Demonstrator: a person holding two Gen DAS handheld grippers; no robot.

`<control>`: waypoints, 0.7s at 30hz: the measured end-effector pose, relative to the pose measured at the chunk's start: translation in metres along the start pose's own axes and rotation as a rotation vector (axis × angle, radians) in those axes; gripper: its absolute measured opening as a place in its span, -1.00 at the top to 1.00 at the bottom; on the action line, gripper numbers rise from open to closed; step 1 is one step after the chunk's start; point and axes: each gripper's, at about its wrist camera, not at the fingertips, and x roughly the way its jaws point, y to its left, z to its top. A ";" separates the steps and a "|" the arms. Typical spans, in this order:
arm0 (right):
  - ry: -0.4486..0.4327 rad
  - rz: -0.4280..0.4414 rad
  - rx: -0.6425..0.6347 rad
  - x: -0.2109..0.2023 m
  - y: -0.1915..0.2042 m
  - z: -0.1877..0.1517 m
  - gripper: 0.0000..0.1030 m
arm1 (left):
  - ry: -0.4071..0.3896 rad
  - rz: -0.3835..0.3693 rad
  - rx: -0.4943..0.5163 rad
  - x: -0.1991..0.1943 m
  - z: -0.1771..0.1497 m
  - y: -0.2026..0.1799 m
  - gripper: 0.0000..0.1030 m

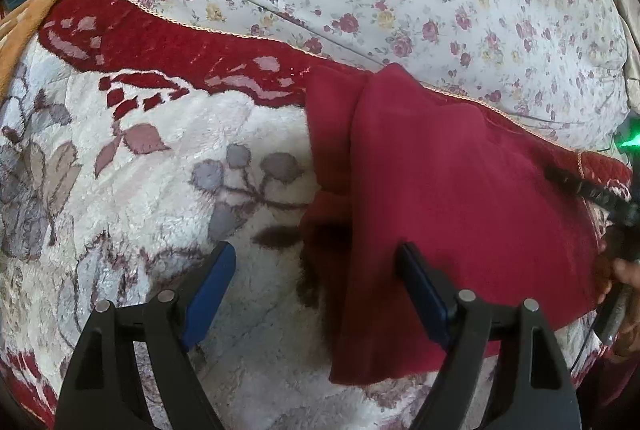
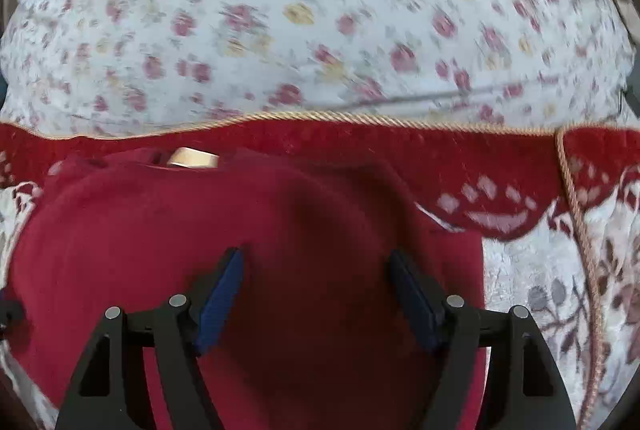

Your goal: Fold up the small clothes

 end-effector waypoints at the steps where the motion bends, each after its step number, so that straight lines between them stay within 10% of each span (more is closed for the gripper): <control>1: -0.014 0.027 -0.010 -0.008 0.010 0.002 -0.54 | 0.001 0.000 -0.001 0.000 0.000 0.001 -0.59; 10: 0.132 0.331 -0.181 0.002 0.169 0.008 -0.66 | 0.000 -0.021 -0.037 -0.010 -0.005 0.013 -0.60; 21: 0.173 0.130 -0.446 0.069 0.268 0.003 -0.87 | 0.004 -0.079 -0.049 -0.009 -0.009 0.014 -0.75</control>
